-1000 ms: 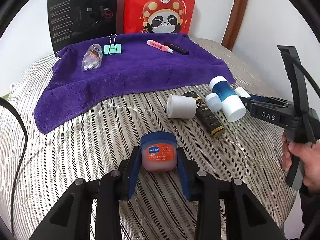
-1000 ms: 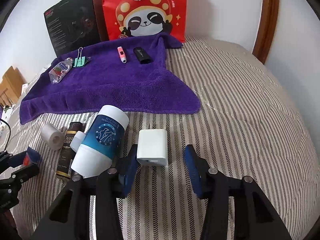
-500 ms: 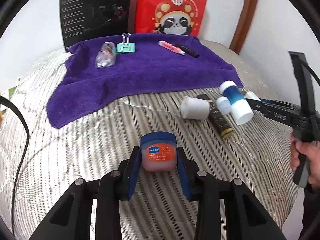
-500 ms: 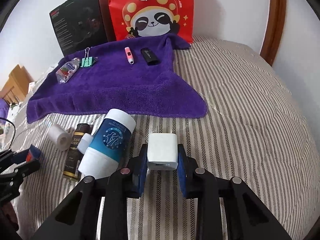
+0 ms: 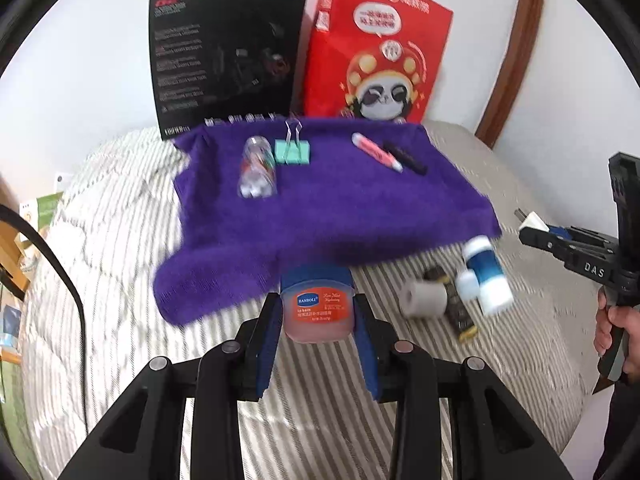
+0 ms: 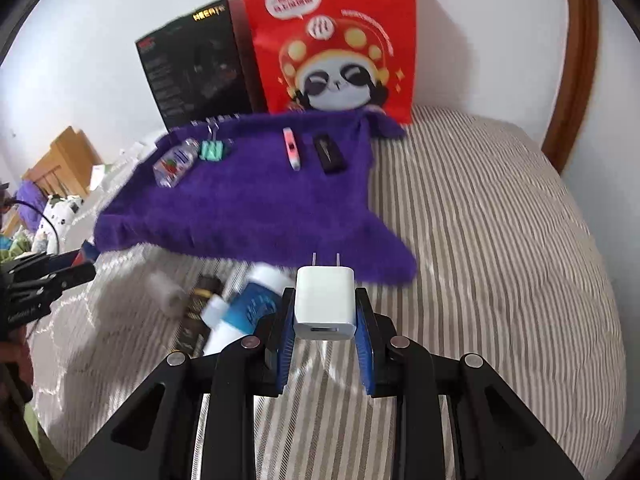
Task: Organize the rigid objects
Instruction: 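Grasp the white charger with the right tool while the left tool carries the jar, then lower the jar and charger onto the purple towel and open both tools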
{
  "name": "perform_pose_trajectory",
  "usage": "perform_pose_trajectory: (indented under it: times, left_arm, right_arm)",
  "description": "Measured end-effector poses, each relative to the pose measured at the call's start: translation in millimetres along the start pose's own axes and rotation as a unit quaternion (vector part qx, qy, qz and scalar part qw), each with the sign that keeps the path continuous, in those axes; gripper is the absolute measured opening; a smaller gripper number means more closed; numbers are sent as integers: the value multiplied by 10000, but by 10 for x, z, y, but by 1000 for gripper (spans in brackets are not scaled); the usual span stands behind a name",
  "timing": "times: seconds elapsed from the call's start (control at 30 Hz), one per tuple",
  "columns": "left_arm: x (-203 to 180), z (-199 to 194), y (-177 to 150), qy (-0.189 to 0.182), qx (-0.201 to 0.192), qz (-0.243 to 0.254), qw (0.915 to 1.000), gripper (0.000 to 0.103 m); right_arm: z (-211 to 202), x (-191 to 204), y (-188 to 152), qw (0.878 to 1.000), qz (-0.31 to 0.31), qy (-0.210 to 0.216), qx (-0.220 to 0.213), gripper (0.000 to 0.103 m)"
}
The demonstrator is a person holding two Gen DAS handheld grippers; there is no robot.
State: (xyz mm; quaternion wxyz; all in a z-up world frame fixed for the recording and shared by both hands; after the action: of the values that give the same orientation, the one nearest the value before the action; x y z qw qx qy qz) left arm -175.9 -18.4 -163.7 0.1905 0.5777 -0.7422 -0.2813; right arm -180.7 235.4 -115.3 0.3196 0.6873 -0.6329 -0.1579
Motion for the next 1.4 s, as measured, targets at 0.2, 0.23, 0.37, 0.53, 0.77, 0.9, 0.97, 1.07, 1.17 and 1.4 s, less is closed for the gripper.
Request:
perform_pose_trajectory:
  times: [0.2, 0.23, 0.37, 0.53, 0.77, 0.9, 0.97, 1.07, 1.17, 1.4]
  left_arm:
    - [154, 36, 327, 42, -75, 6, 10000, 34]
    - [171, 56, 364, 30, -63, 7, 10000, 34]
    - [219, 178, 485, 34, 14, 51, 10000, 34]
    - [255, 381, 612, 77, 138, 173, 9997, 34]
    - [263, 656, 693, 59, 360, 401, 9985, 34]
    - [301, 801, 692, 15, 491, 419, 9979, 34]
    - [307, 879, 674, 3, 598, 485, 9970, 34]
    - [317, 957, 662, 51, 674, 594, 9959, 34]
    - [332, 1020, 653, 86, 772, 670, 9947, 34]
    - [342, 1140, 573, 214, 1044, 1040, 9888, 34]
  right_arm:
    - [-2, 79, 326, 9996, -245, 156, 5, 27]
    - [16, 85, 369, 9995, -270, 174, 10, 27]
    - [173, 102, 555, 9988, -370, 291, 148, 27]
    - [437, 109, 703, 9971, -555, 348, 392, 27]
    - [826, 96, 779, 9934, -680, 484, 784, 27]
    - [984, 29, 803, 9918, -717, 462, 951, 27]
    - [1052, 2, 809, 9910, -731, 451, 1024, 27]
    - [1141, -14, 802, 9897, -787, 431, 1117, 27]
    - [1230, -21, 780, 9880, -871, 407, 1212, 27]
    - [1325, -38, 727, 9851, -1023, 402, 1319, 27]
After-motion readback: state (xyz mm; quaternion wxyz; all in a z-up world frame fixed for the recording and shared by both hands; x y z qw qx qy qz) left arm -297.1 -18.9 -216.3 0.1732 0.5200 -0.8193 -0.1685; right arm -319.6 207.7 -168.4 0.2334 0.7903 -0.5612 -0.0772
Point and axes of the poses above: each gripper's, at about its wrist camera, not at the fingertips, and z roughly the way its jaws point, x to its left, y to its top, the point moved 10 cm from there along z, roughly the way its jaws point, and after that the axes turned 6 degrees about y, right-handed, at the moved point
